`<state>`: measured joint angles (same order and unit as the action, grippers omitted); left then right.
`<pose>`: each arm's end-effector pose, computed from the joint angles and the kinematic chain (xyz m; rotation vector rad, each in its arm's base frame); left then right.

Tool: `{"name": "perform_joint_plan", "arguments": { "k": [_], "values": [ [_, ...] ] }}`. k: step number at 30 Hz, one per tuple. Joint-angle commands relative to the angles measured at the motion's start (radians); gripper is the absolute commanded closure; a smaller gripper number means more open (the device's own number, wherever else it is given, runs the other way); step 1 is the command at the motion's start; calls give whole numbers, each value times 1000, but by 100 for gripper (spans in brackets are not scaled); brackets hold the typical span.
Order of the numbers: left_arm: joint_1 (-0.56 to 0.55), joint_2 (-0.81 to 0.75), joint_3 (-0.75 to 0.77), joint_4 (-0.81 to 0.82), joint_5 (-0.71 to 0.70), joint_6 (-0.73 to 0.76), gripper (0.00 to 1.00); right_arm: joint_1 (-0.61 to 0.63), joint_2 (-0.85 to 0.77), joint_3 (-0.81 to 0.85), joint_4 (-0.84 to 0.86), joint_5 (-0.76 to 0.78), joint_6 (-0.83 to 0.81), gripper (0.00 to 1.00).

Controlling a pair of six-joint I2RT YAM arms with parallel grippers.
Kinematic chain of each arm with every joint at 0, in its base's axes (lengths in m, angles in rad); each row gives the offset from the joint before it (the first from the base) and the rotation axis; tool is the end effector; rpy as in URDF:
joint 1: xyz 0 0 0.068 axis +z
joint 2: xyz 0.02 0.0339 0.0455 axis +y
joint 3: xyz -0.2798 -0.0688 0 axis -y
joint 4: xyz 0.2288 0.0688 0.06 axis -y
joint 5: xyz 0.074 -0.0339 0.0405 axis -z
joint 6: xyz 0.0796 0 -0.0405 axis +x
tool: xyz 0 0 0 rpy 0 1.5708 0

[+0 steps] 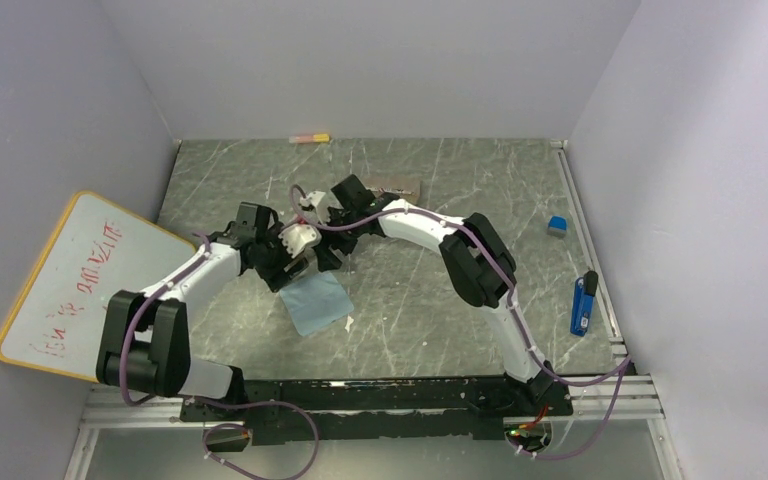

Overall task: Organize the sunglasses
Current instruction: Pick up the glasses cleaning cloth from the center of the board.

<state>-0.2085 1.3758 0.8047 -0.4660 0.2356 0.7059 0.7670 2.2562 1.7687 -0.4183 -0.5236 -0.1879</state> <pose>0.2581 -0.0736 0.1845 1.2073 2.2660 -0.1217 0.3436 0.3864 0.1635 -1.3590 2.1216 0.8916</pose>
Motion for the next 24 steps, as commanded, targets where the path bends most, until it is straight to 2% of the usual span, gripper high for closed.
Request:
{"name": "perform_joint_plan", "arguments": {
  "k": [1,7,10,16,24],
  "values": [
    [10,30,-3,-36,46,46,25,-4,-50,-17,28,-29,28,17],
    [46,16,21,-119,143,97,28,-4,-100,-106,73,-26,21,17],
    [63,65,49,-151,145,114,30,-7,-101,-117,79,-36,21,17],
    [107,187,106,-221,246,156,38,-21,-100,-135,98,-64,35,21],
    [121,214,121,-265,318,195,48,-46,-140,-184,139,-88,51,22]
  ]
}}
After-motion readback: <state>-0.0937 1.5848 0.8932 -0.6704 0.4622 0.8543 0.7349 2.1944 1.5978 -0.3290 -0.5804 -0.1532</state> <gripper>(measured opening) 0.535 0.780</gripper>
